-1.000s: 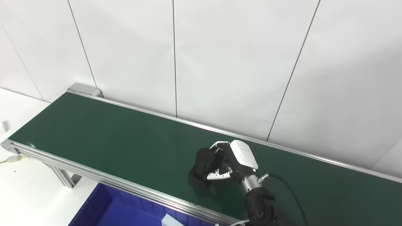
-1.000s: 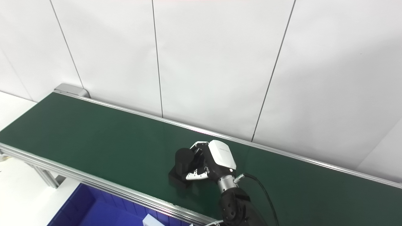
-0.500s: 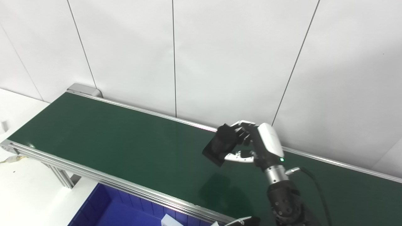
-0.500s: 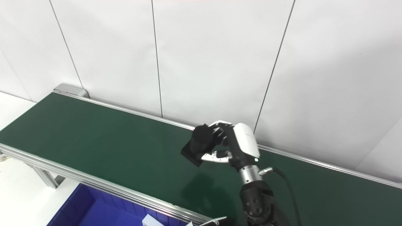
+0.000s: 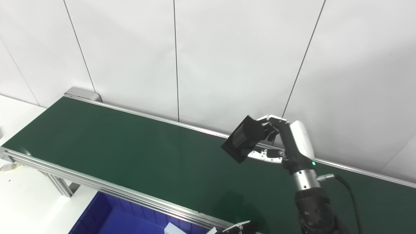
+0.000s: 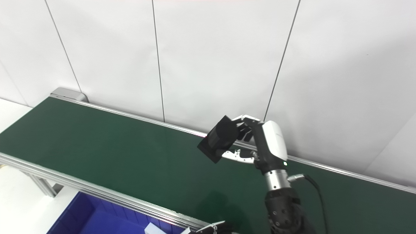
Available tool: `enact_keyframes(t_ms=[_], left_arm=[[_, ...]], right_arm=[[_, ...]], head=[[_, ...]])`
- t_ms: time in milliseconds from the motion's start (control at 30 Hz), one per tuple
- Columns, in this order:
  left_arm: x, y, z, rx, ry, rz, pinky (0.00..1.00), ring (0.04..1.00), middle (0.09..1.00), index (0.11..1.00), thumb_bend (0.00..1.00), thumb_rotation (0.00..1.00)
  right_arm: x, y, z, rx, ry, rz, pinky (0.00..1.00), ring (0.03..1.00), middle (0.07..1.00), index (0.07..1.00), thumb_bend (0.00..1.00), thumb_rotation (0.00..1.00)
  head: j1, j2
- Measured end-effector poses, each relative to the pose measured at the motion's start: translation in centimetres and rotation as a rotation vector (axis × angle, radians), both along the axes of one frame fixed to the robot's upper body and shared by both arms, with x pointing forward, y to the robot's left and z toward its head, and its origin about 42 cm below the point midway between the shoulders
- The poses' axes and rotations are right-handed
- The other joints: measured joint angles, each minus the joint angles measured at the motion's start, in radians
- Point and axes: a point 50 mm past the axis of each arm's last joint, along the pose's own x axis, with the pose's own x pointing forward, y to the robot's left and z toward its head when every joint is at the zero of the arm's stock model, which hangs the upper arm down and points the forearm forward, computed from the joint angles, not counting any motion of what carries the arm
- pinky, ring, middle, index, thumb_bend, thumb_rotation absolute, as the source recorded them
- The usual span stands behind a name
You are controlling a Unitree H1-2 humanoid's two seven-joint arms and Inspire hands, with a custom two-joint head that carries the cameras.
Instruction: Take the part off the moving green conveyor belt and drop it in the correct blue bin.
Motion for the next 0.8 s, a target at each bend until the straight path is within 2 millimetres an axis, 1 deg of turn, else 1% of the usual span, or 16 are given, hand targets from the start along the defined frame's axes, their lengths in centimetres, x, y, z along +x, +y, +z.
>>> enact_keyframes(t_ms=[67, 100, 133, 167, 233, 300, 333, 367, 433, 500, 567, 633, 700, 767, 800], left_arm=[[0.0, 0.4, 0.0, 0.002, 0.0, 0.004, 0.89, 0.903, 0.901, 0.902, 0.98, 0.36], [0.0, 0.5, 0.1, 0.005, -0.002, 0.003, 0.89, 0.902, 0.899, 0.902, 0.98, 0.36], [0.0, 0.8, 0.1, 0.005, -0.004, 0.004, 0.89, 0.902, 0.898, 0.906, 0.97, 0.36], [0.0, 1.1, 0.3, 0.001, -0.008, 0.005, 0.89, 0.903, 0.899, 0.906, 0.97, 0.36], [0.1, 1.7, 0.7, -0.002, -0.021, 0.002, 0.89, 0.901, 0.897, 0.91, 0.96, 0.36], [0.2, 2.3, 0.8, -0.003, -0.025, -0.001, 0.89, 0.903, 0.899, 0.913, 0.95, 0.36], [0.3, 2.7, 0.8, -0.003, -0.024, -0.001, 0.89, 0.904, 0.899, 0.913, 0.95, 0.36], [0.3, 3.0, 0.8, -0.005, -0.023, -0.001, 0.89, 0.904, 0.899, 0.913, 0.95, 0.36], [0.2, 3.6, 1.1, -0.004, -0.031, -0.001, 0.89, 0.901, 0.897, 0.912, 0.94, 0.36], [0.4, 4.4, 1.6, -0.006, -0.045, 0.001, 0.89, 0.899, 0.895, 0.911, 0.93, 0.35], [0.5, 5.0, 1.7, -0.013, -0.046, 0.009, 0.89, 0.898, 0.894, 0.911, 0.92, 0.35], [0.5, 5.5, 1.8, -0.011, -0.046, 0.003, 0.89, 0.897, 0.893, 0.909, 0.92, 0.35], [0.6, 6.0, 1.9, -0.012, -0.045, -0.003, 0.89, 0.897, 0.892, 0.907, 0.92, 0.35], [0.7, 6.7, 1.9, -0.019, -0.044, 0.006, 0.88, 0.895, 0.889, 0.908, 0.93, 0.35], [0.7, 7.0, 2.0, -0.022, -0.044, 0.012, 0.88, 0.895, 0.888, 0.908, 0.93, 0.35]], right_arm=[[-0.4, -0.9, 0.3, 0.006, -0.004, -0.02, 0.3, 0.383, 0.43, 0.511, 0.53, 0.0], [-0.7, -1.4, 0.4, 0.01, 0.001, -0.037, 0.3, 0.383, 0.431, 0.511, 0.53, 0.0], [-1.1, -2.0, 0.6, 0.014, 0.002, -0.051, 0.27, 0.355, 0.425, 0.511, 0.53, 0.0], [-1.5, -2.6, 0.8, 0.017, 0.004, -0.064, 0.27, 0.353, 0.424, 0.511, 0.53, 0.0], [-2.3, -3.3, 1.3, 0.019, -0.003, -0.076, 0.26, 0.349, 0.423, 0.512, 0.53, 0.0], [-3.0, -4.0, 1.8, 0.024, -0.017, -0.088, 0.28, 0.359, 0.424, 0.513, 0.53, 0.0], [-3.4, -4.3, 2.2, 0.027, -0.028, -0.09, 0.29, 0.368, 0.426, 0.512, 0.53, 0.0], [-3.8, -4.5, 2.4, 0.028, -0.03, -0.093, 0.3, 0.376, 0.428, 0.512, 0.53, 0.0], [-4.6, -5.1, 2.6, 0.029, -0.036, -0.099, 0.32, 0.4, 0.437, 0.512, 0.53, 0.0], [-5.5, -5.9, 2.6, 0.032, -0.029, -0.113, 0.33, 0.41, 0.44, 0.512, 0.53, 0.0], [-6.4, -6.6, 2.7, 0.04, -0.018, -0.127, 0.33, 0.408, 0.439, 0.511, 0.53, 0.0], [-7.2, -7.5, 2.7, 0.05, -0.012, -0.152, 0.32, 0.402, 0.436, 0.512, 0.53, 0.0], [-8.1, -8.4, 2.7, 0.057, -0.014, -0.183, 0.31, 0.39, 0.428, 0.513, 0.53, 0.0], [-9.2, -9.4, 2.6, 0.052, -0.015, -0.211, 0.3, 0.382, 0.427, 0.513, 0.53, 0.0], [-9.9, -9.8, 2.3, 0.044, -0.007, -0.229, 0.3, 0.38, 0.428, 0.513, 0.53, 0.0]], head=[[0.0, 0.0], [-0.038, 0.017], [-0.075, 0.031], [-0.075, 0.031], [-0.147, 0.055], [-0.148, 0.055], [-0.184, 0.072], [-0.197, 0.077], [-0.273, 0.113], [-0.281, 0.117], [-0.357, 0.15], [-0.358, 0.15], [-0.411, 0.17], [-0.414, 0.172], [-0.434, 0.18]])
